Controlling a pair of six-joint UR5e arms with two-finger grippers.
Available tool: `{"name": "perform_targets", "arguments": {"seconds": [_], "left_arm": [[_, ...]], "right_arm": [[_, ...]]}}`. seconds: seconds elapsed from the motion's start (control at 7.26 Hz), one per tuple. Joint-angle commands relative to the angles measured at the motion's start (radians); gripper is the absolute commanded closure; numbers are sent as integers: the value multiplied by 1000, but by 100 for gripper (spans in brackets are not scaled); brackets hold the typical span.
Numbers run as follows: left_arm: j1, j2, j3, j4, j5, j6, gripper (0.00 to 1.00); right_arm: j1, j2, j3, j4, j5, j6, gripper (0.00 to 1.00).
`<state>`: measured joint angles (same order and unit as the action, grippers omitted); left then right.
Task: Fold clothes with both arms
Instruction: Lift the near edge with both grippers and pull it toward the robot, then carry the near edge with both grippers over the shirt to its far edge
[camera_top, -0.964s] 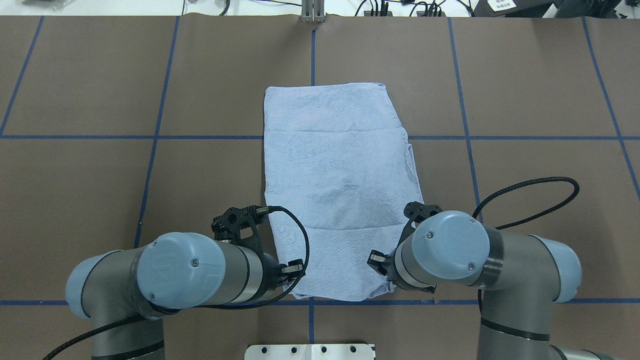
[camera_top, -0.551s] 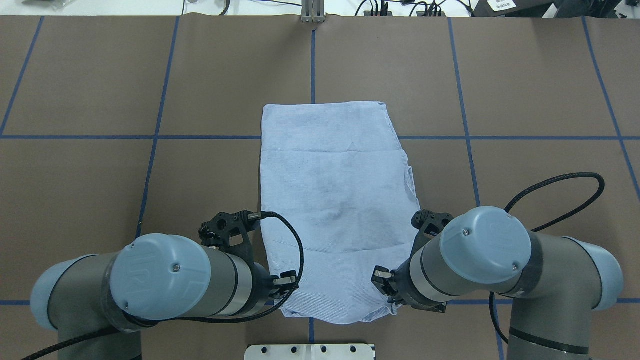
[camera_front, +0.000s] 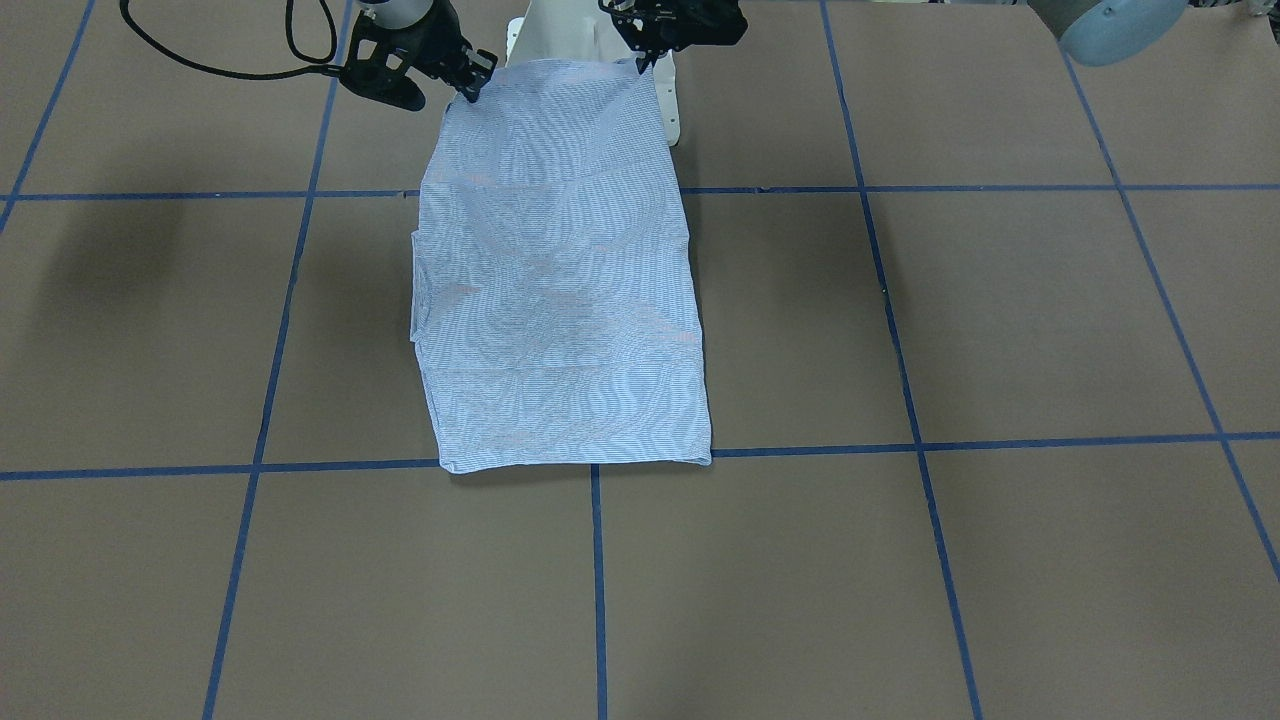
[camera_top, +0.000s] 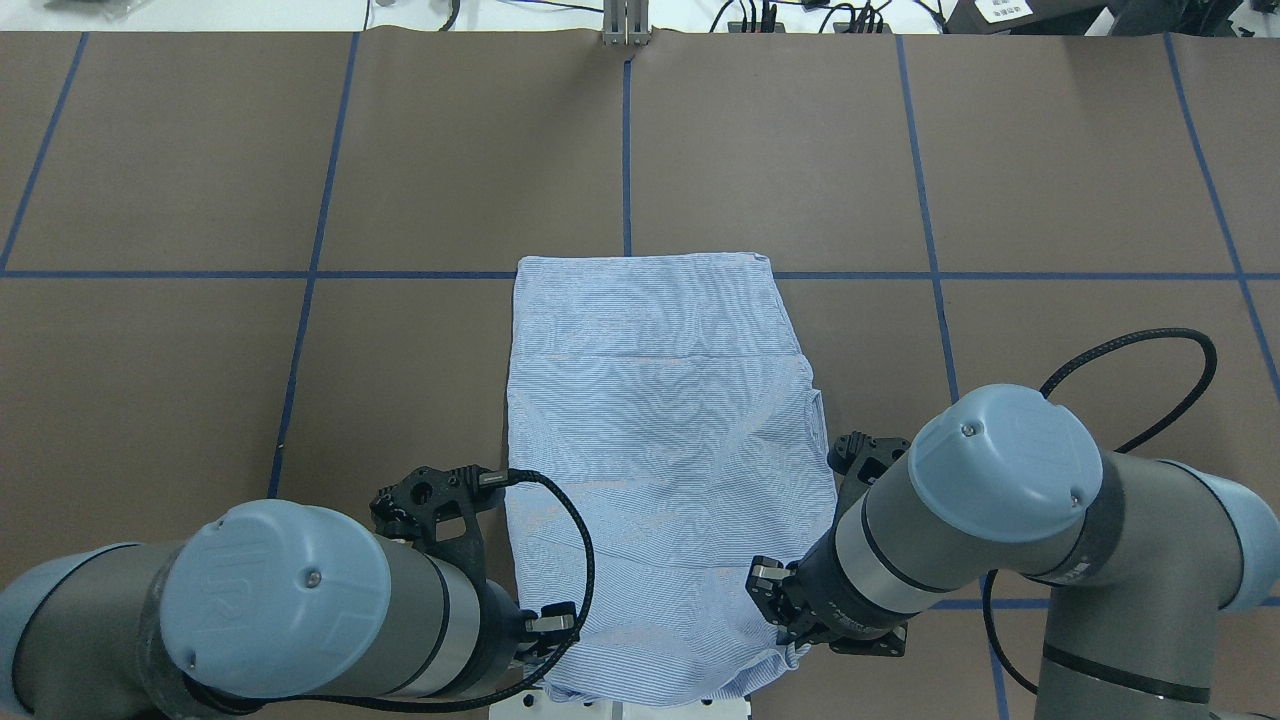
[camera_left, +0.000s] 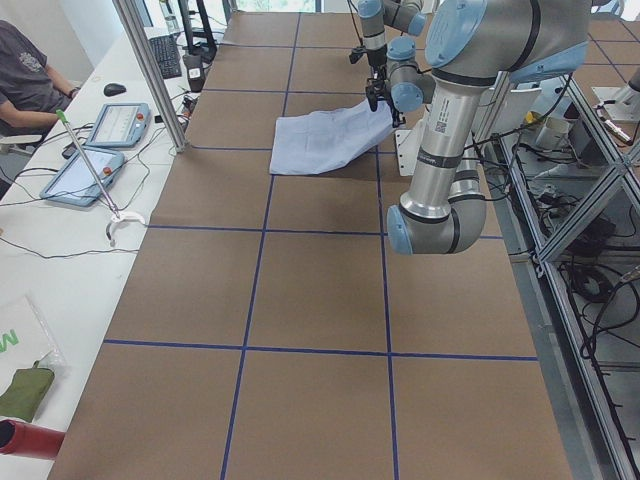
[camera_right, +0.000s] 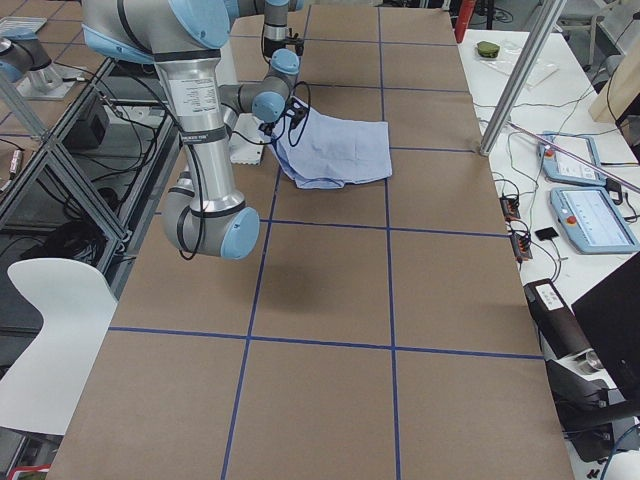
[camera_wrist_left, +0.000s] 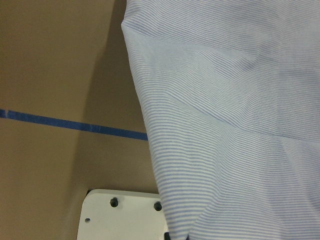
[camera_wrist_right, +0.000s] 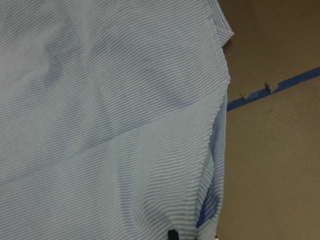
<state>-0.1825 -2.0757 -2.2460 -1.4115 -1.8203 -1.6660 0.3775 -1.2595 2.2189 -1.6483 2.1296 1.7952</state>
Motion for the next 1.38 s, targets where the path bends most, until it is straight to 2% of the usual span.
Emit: {"name": "perform_targets", "arguments": {"seconds": [0.0, 0.28, 0.55, 0.69, 0.83, 1.24], "left_arm": [[-84, -3, 5, -4, -4, 93, 100], [-200, -12, 40, -18, -7, 178, 100], [-306, -27, 185, -181, -8, 218, 100], [-342, -50, 283, -296, -8, 218, 100], [-372, -85, 378, -358, -8, 218, 100], [-420, -101, 521, -450, -8, 244, 100]], "right_arm": [[125, 47, -51, -5, 9, -37, 100], [234, 135, -117, -4, 24, -72, 100], [280, 218, -236, 1, 18, -133, 100], [306, 248, -293, 2, 18, -163, 100], [326, 281, -348, 4, 18, -187, 100], [374, 359, -520, 5, 18, -261, 100]]}}
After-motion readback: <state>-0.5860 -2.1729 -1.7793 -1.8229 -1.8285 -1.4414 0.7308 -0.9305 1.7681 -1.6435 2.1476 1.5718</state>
